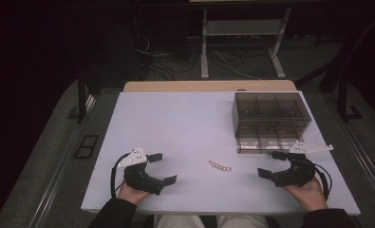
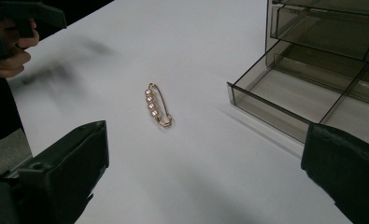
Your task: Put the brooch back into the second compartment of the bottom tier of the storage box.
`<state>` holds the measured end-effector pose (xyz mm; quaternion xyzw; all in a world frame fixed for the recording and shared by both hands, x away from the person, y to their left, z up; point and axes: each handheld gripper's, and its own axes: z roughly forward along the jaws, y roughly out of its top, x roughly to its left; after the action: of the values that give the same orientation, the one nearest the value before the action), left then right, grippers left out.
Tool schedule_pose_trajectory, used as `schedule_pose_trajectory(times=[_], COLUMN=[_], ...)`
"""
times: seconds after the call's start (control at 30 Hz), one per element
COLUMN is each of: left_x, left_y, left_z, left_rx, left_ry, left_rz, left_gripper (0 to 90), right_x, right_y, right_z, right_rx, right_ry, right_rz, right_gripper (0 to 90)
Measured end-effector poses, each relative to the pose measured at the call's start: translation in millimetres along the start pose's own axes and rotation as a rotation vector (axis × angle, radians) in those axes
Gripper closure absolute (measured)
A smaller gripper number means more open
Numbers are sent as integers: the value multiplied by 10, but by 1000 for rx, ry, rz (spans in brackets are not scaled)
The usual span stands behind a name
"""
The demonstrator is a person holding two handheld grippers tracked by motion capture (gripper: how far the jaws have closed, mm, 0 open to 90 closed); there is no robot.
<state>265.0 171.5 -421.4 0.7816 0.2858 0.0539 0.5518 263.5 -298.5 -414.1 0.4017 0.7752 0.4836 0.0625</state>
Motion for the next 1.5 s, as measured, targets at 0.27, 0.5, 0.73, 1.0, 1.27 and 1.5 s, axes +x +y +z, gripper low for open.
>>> schedule_pose_trajectory(times=[0.27,0.5,0.73,1.0,1.27,1.5], left_x=[1,5,6,6,4,2], left_y=[-1,-3,-9,-13,-17,-20], left_z=[1,-5,-6,-16,-19,-16], left_rx=[0,0,-3,-2,3,3], left_ry=[0,3,6,11,14,13], left_rz=[-2,-3,-8,-10,-17,-16], left_gripper=[0,0,0,0,0,0], right_x=[0,10,35,66,79,85], right_y=[0,-2,1,13,72,163], right_z=[-2,-3,-10,-5,-29,-20], right_rx=[4,11,21,34,68,90], right_ry=[3,5,6,5,9,18], right_rz=[-2,-8,-8,-27,-44,-55], right_gripper=[6,6,6,6,6,7])
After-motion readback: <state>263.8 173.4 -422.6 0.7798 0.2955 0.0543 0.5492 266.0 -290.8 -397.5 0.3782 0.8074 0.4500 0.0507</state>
